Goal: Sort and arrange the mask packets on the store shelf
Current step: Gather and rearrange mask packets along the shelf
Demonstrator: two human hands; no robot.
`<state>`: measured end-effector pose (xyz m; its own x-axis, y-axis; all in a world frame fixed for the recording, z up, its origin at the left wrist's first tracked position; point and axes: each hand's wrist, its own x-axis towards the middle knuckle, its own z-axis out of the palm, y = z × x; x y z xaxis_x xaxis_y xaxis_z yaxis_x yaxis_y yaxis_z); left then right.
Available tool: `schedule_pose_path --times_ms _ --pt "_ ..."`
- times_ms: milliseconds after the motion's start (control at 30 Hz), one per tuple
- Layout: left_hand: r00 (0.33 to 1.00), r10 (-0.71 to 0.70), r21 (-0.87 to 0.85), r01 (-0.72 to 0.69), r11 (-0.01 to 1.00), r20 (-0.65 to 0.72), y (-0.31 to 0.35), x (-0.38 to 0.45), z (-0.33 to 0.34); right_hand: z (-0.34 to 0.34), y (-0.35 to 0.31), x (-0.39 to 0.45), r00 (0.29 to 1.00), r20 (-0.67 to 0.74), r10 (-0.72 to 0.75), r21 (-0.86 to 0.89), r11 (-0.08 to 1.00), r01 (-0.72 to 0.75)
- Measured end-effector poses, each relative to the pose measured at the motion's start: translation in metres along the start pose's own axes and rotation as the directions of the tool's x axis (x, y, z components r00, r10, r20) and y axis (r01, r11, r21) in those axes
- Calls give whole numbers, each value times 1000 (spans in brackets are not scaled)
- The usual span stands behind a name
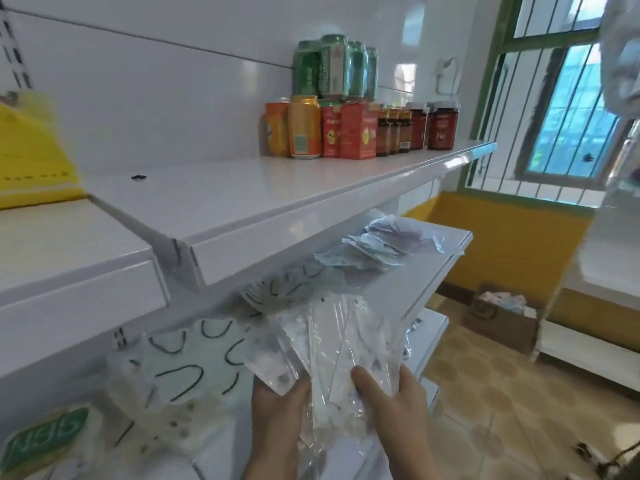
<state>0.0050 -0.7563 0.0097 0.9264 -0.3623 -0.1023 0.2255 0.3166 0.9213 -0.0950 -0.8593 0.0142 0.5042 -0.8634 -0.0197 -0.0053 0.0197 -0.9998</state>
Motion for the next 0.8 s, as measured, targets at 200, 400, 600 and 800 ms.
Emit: schedule_pose_path --times_ms 200,400,600,800 --pt "998 -46 35 47 998 -32 -29 62 53 -6 14 85 986 -159 56 57 997 -48" --pt "995 59 93 -51 994 -85 -72 135 143 -36 28 201 986 -152 64 29 998 -60" --pt "978 -123 3 126 992 -171 -111 210 265 -93 22 348 993 -111 47 -19 999 -49" --pt "942 59 123 -19 992 -332 -105 289 322 -73 -5 484 994 105 -44 -127 990 57"
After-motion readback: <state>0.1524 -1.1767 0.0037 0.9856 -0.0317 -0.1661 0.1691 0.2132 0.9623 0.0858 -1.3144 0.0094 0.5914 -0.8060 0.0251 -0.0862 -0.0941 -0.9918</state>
